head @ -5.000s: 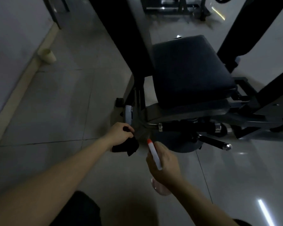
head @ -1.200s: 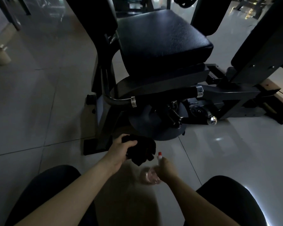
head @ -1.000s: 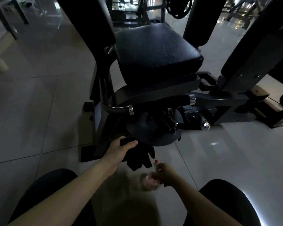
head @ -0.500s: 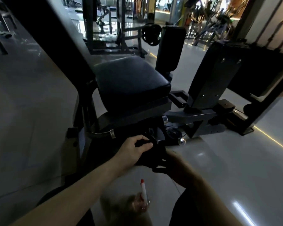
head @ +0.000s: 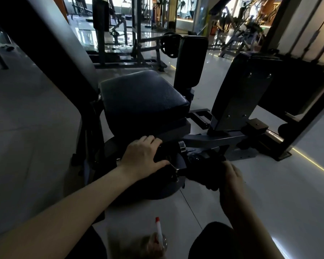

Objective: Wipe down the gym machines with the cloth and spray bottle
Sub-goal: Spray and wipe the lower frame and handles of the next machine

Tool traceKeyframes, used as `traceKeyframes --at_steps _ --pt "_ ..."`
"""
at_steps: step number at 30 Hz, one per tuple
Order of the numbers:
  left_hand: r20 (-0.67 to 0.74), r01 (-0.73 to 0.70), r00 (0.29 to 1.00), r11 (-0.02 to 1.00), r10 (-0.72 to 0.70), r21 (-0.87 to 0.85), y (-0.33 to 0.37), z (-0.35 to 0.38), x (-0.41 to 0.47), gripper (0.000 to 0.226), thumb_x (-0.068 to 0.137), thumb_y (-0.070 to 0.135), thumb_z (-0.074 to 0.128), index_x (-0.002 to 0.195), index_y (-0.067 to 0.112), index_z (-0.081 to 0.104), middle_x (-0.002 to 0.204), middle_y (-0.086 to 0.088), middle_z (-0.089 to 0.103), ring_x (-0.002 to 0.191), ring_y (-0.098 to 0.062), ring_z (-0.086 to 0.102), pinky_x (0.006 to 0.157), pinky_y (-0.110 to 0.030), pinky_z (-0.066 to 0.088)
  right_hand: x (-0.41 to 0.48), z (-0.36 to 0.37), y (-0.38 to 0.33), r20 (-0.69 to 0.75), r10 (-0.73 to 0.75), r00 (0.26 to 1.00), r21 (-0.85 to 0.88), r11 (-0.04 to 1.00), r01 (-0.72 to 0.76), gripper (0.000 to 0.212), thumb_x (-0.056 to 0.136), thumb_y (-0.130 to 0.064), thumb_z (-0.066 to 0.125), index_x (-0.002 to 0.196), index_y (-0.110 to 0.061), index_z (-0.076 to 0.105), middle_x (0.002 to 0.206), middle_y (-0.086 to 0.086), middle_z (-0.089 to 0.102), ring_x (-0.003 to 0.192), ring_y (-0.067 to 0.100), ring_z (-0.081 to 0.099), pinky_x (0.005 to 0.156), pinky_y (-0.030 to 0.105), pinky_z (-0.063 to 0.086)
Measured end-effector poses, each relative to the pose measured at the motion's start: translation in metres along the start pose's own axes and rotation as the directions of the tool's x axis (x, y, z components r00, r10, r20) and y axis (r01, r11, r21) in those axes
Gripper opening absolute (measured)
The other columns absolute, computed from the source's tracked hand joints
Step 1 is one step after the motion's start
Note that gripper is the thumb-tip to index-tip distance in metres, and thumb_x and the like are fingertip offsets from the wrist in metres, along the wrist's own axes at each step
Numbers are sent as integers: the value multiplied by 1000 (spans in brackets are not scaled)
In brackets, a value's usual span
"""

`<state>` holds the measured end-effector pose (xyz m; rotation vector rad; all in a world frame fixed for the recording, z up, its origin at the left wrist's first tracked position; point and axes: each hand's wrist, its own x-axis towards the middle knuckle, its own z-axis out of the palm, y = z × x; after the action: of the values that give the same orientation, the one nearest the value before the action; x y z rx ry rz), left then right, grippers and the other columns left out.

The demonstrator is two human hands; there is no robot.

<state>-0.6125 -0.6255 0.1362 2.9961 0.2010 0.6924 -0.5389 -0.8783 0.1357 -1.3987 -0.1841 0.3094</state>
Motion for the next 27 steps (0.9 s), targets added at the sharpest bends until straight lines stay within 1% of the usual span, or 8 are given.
traceKeyframes --at_steps 4,8,11,14,19,21,24,27 --pt "32 -26 999 999 25 44 10 7 22 63 75 74 63 112 23 60 101 5 63 91 -16 62 76 -34 54 24 31 -1 -151 -192 970 -71 981 183 14 102 -14 44 92 -14 55 88 5 56 76 21 53 64 37 47" --pt "97 -5 995 1000 6 -10 6 14 21 34 85 35 62 116 21 58 102 2 65 94 -19 62 76 -33 54 44 68 17 64 -433 899 -420 805 418 15 94 -24 54 108 -27 52 101 -11 60 92 10 63 80 39 58" --pt "145 12 989 997 -1 -74 4 23 18 46 80 24 61 125 12 61 109 -3 66 102 -23 62 83 -37 55 63 81 35 184 -494 850 -499 698 514 23 95 -29 57 117 -27 52 106 -11 61 97 7 63 81 38 56" --pt "136 35 991 992 -18 -123 4 27 20 49 78 23 65 125 10 60 110 -4 67 104 -25 63 85 -38 55 82 80 33 265 -522 811 -570 593 568 13 92 -30 54 103 -25 58 96 -12 61 84 4 60 71 33 54" --pt "77 -17 997 995 24 -94 3 28 18 45 84 37 67 120 10 62 101 -6 69 91 -27 68 73 -38 59 95 92 13 245 -269 932 -631 686 364 18 91 -24 53 74 -19 57 63 -1 62 56 15 59 54 40 50" --pt "75 -31 997 997 37 -72 3 25 18 46 87 38 62 123 8 61 102 -8 70 92 -28 69 73 -39 58 109 94 3 207 -60 977 -750 631 198 22 90 -29 52 80 -12 62 72 5 67 67 22 64 65 42 55" --pt "125 -8 992 999 15 -52 5 20 19 54 88 45 68 128 10 59 106 -7 70 96 -27 69 79 -38 57 121 94 -9 193 234 953 -707 707 -30 30 85 -34 54 93 -8 64 91 15 70 86 32 69 80 46 58" --pt "153 39 988 995 -24 -96 9 14 20 42 90 44 65 119 14 59 105 -5 69 98 -26 67 78 -36 54 108 94 -1 162 41 986 -720 688 90 32 91 -34 50 87 -5 62 81 14 68 77 32 68 72 49 56"
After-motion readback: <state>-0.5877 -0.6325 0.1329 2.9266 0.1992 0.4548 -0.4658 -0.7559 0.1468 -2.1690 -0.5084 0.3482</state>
